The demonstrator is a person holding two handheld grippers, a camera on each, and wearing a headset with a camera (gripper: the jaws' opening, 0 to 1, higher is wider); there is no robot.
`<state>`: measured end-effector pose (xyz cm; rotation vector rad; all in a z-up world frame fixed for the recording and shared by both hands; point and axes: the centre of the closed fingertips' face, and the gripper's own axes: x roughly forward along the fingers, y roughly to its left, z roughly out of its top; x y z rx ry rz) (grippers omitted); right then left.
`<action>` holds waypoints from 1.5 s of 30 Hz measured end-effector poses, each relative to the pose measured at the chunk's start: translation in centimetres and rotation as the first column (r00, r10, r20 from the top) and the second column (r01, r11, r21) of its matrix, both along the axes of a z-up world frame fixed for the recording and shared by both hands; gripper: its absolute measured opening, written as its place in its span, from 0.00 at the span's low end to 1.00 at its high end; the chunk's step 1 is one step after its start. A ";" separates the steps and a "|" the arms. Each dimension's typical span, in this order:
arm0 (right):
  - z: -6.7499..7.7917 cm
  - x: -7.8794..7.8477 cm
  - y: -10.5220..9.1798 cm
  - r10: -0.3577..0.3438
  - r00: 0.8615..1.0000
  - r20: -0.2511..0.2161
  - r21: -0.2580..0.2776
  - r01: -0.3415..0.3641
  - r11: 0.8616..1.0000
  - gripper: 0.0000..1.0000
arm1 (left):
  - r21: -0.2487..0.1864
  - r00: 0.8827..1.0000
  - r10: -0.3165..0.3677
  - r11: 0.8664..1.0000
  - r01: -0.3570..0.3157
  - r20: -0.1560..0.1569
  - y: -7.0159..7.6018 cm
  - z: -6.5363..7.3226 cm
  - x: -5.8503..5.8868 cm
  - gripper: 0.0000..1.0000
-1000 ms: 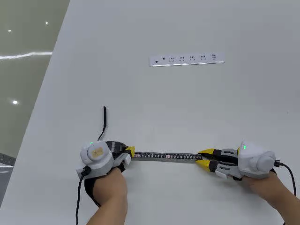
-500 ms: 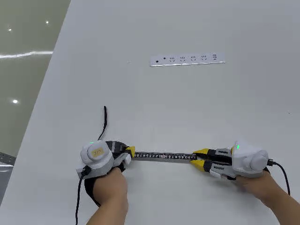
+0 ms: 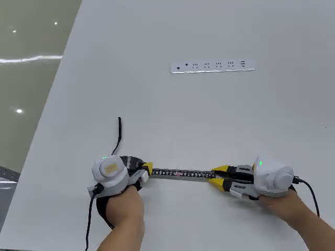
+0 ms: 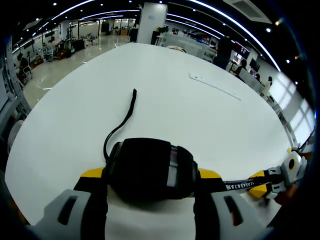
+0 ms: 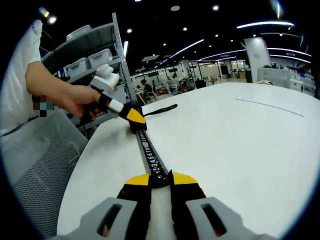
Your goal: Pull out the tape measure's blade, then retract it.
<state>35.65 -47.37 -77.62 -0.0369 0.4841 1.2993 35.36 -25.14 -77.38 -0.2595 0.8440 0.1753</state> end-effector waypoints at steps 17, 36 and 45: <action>0.0 -0.1 3.0 0.027 1.000 0.009 0.000 -0.027 1.000 0.13 | -0.001 1.000 0.001 1.000 -0.001 0.001 -0.1 0.1 0.0 0.68; -0.1 -0.3 5.9 0.042 0.999 0.010 0.004 -0.042 0.999 0.14 | -0.003 1.000 0.003 1.000 -0.003 0.006 0.0 0.0 0.0 0.68; 0.0 -0.4 7.2 0.050 0.999 0.011 0.004 -0.050 0.999 0.14 | -0.013 1.000 0.008 1.000 -0.008 0.007 0.0 0.0 0.0 0.68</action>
